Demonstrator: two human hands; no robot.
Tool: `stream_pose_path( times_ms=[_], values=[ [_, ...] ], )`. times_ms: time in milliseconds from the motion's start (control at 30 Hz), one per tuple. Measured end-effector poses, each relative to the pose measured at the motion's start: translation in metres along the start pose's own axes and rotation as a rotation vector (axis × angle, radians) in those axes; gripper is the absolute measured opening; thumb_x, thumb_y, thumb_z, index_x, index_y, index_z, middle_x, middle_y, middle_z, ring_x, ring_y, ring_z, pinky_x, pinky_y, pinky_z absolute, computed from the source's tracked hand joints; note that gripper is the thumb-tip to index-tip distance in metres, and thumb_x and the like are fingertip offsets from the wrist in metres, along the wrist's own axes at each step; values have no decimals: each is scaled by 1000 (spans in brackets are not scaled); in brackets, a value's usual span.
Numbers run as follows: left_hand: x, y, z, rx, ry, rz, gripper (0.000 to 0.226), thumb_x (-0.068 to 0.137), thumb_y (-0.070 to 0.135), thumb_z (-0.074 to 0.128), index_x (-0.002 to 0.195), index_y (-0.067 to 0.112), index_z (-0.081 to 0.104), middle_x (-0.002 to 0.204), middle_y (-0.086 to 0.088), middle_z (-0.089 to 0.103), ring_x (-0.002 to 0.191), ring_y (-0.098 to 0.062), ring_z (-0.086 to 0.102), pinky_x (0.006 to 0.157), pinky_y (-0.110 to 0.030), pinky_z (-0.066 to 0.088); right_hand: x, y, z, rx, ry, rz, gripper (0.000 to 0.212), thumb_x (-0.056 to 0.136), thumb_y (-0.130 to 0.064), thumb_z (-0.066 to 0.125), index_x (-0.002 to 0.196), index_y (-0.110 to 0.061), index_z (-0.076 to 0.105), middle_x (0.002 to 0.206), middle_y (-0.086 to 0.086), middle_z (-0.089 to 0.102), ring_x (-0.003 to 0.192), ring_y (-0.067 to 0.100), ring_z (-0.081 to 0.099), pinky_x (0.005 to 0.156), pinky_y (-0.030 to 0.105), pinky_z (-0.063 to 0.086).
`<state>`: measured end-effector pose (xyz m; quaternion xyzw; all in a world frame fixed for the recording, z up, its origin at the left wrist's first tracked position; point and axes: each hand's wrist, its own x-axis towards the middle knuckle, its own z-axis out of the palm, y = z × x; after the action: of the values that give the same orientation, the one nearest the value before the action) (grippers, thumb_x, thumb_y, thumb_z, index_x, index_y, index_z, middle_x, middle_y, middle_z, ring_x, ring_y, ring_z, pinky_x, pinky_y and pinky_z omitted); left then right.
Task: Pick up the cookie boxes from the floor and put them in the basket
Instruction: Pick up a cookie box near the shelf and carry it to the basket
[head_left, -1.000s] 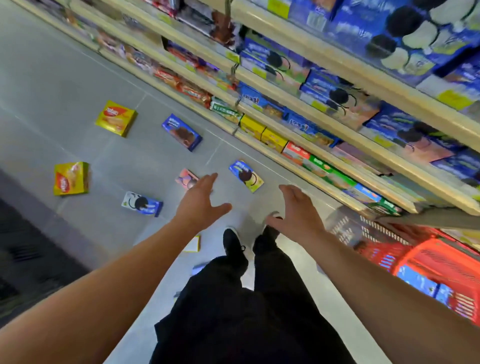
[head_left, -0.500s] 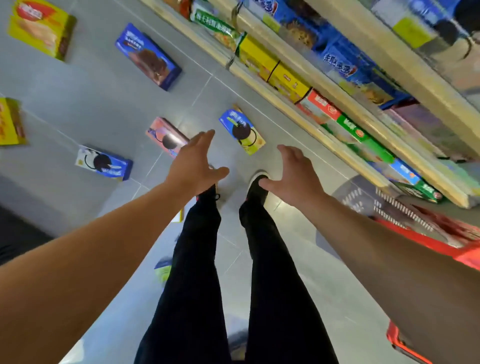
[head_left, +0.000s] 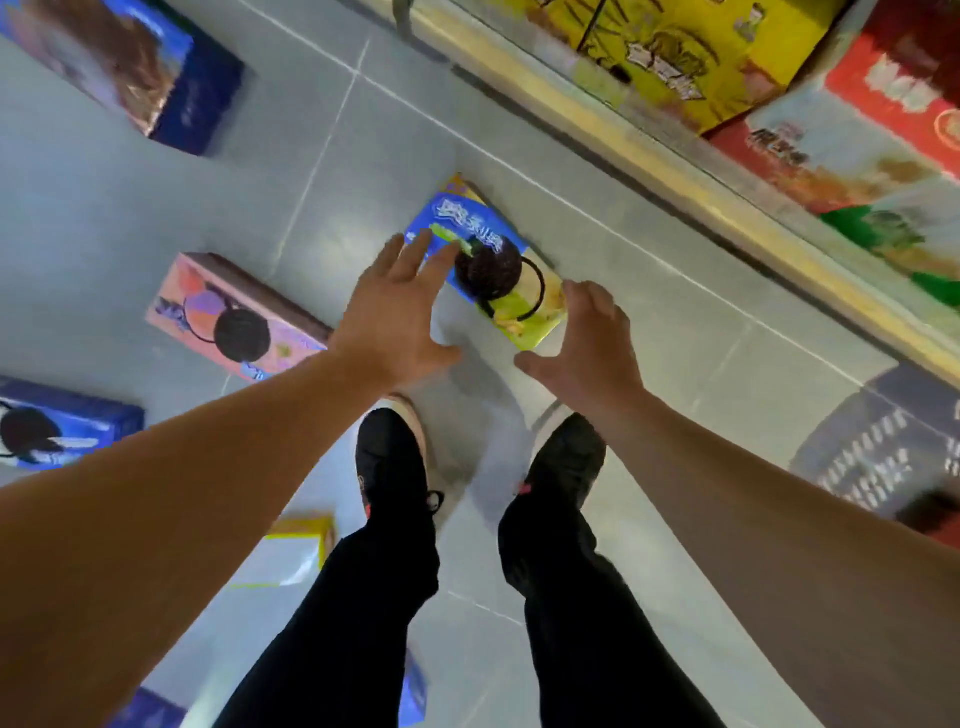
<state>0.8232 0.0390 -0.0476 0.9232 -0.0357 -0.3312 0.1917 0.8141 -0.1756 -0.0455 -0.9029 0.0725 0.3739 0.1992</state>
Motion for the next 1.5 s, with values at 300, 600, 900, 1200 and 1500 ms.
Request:
stream_pose_path(
  times_ms=[300, 600, 900, 1200, 1500],
  values=[
    [117, -25, 42, 207, 29, 121, 130, 49, 56, 80, 150, 39, 0, 160, -7, -14, 145, -38, -13, 114, -62, 5, 96, 13, 83, 11, 122, -1, 131, 52, -53, 81, 153, -20, 5, 159, 4, 11, 144, 34, 13, 116, 47, 24],
    [97, -24, 49, 148, 24, 85, 116, 49, 39, 83, 146, 30, 20, 152, -11, 15, 133, -43, 22, 99, -55, 44, 79, 13, 59, -84, 92, -109, 114, 55, -32, 82, 148, -18, 16, 147, 0, 26, 131, 31, 23, 100, 40, 41],
    [-54, 38, -49, 58, 95, 64, 112, 47, 33, 82, 144, 27, 27, 148, -13, 22, 129, -42, 27, 96, -52, 46, -84, -30, -47, -145, 46, -166, 115, 56, -31, 81, 150, -19, 14, 148, 0, 26, 133, 30, 20, 99, 43, 43],
    [-245, 126, -245, 12, 61, 171, 117, 42, 42, 83, 145, 27, 29, 145, -12, 20, 128, -41, 27, 100, -54, 41, -315, -120, -219, -64, 31, -209, 115, 59, -35, 79, 152, -22, 13, 152, -1, 20, 136, 28, 16, 110, 41, 33],
    [-372, 203, -389, 27, -57, 411, 123, 39, 73, 64, 148, 29, 28, 151, -8, 17, 138, -34, 25, 112, -46, 30, -493, -148, -307, 159, 168, -119, 117, 49, -53, 76, 150, -27, 24, 144, -2, 36, 134, 24, 28, 110, 34, 30]
  ],
)
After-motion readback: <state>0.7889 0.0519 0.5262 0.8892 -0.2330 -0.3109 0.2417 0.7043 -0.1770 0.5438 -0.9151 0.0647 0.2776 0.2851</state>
